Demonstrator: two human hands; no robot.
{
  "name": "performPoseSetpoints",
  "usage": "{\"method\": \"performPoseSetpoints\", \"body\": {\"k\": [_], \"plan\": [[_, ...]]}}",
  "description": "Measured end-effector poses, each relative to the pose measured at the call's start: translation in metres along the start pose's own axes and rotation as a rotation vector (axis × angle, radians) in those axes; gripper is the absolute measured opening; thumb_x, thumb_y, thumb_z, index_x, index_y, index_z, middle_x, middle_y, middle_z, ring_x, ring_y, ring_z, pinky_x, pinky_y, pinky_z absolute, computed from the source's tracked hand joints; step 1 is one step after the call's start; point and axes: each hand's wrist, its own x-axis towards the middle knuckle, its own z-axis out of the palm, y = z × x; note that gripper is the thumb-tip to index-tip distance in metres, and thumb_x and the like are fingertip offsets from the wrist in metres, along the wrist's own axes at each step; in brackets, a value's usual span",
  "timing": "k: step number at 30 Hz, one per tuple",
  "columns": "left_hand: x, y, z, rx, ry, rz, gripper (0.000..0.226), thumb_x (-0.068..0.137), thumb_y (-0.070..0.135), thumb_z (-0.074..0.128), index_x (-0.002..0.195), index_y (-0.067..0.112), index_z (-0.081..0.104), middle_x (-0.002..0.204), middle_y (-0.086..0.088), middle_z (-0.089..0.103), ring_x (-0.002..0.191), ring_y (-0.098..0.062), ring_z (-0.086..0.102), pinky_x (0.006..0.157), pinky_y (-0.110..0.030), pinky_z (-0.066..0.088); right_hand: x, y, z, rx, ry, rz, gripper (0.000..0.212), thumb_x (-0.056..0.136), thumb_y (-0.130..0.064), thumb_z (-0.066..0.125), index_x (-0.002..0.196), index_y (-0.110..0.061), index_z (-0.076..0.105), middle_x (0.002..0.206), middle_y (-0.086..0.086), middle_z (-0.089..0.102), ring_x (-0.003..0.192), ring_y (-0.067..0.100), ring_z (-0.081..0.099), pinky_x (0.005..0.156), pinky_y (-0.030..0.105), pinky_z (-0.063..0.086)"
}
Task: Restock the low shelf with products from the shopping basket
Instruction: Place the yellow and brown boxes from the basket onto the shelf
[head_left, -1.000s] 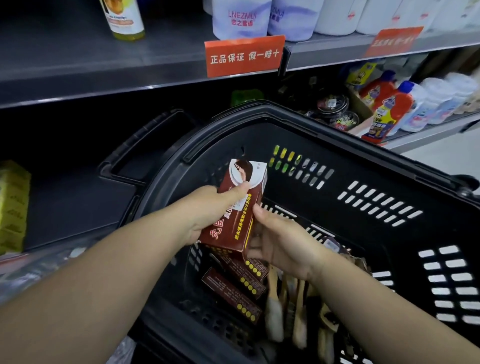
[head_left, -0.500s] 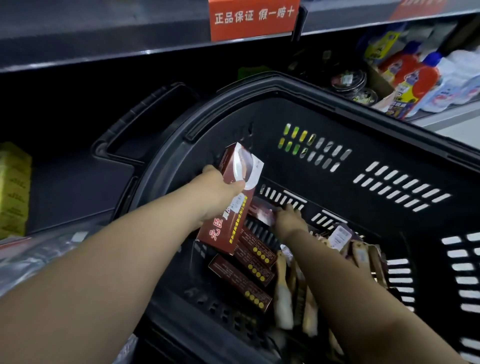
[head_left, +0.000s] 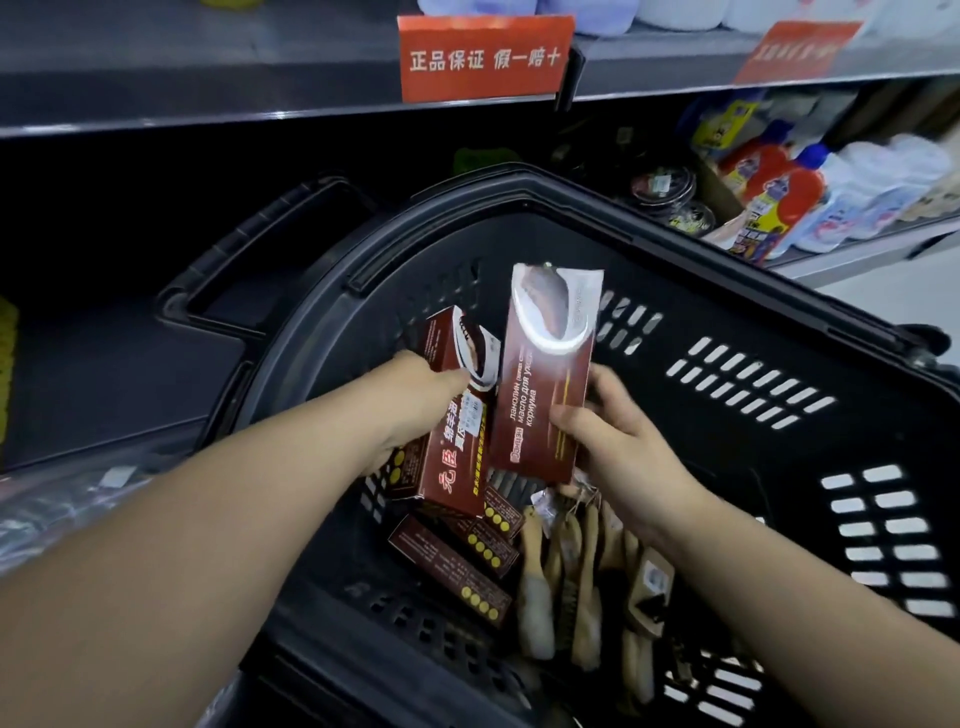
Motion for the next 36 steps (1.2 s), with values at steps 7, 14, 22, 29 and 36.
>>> {"method": "performPoseSetpoints", "body": {"k": [7, 14, 22, 29, 36], "plan": [[-0.003, 0.001, -0.004, -0.245, -0.084, -0.039, 0.043, 0.092, 0.049, 0.049, 0.104, 0.011, 0.067, 0.085, -0.01, 0.074, 0.076, -0.026, 0.069, 0.073, -0.035, 0.054, -0.009, -0.014, -0.017, -0.694, -0.052, -0.514, 0.056, 0.081, 0.004, 0.065, 0.115, -0.04, 0.058, 0.14, -0.008, 0.04, 0.136, 0.017, 0.034, 0.103, 0.036, 0.044], [-0.015, 0.007, -0.007, -0.125, -0.48, -0.048, 0.055, 0.055, 0.059, 0.071, 0.089, 0.017, 0.076, 0.092, -0.009, 0.075, 0.078, -0.023, 0.073, 0.066, -0.033, 0.06, -0.008, -0.02, -0.008, -0.949, -0.001, -0.804, 0.054, 0.081, 0.001, 0.064, 0.122, -0.033, 0.055, 0.144, 0.005, 0.028, 0.138, 0.023, 0.028, 0.107, 0.021, 0.037], [-0.005, 0.001, -0.001, -0.099, -0.211, 0.042, 0.057, 0.055, 0.052, 0.08, 0.096, 0.013, 0.071, 0.083, -0.009, 0.075, 0.076, -0.026, 0.073, 0.08, -0.044, 0.057, -0.013, -0.022, 0.022, 0.149, -0.006, 0.322, 0.043, 0.088, -0.045, 0.053, 0.118, -0.015, 0.055, 0.112, 0.017, 0.068, 0.096, 0.029, 0.069, 0.076, 0.04, 0.058], [-0.002, 0.005, 0.001, -0.205, -0.139, 0.023, 0.075, 0.058, 0.088, 0.042, 0.095, 0.028, 0.068, 0.081, -0.007, 0.075, 0.072, -0.025, 0.073, 0.07, -0.038, 0.057, -0.008, -0.03, 0.003, 0.115, -0.182, 0.247, 0.047, 0.074, -0.022, 0.067, 0.119, -0.026, 0.056, 0.1, 0.002, 0.073, 0.083, 0.016, 0.07, 0.066, 0.028, 0.057], [-0.004, 0.011, -0.004, -0.179, -0.212, 0.039, 0.084, 0.054, 0.094, 0.03, 0.084, 0.029, 0.073, 0.082, -0.008, 0.075, 0.076, -0.026, 0.073, 0.069, -0.037, 0.058, -0.001, -0.071, -0.061, -0.314, -0.455, 0.122, 0.057, 0.058, -0.032, 0.086, 0.113, -0.03, 0.068, 0.102, 0.009, 0.072, 0.086, 0.022, 0.07, 0.069, 0.027, 0.057]]}}
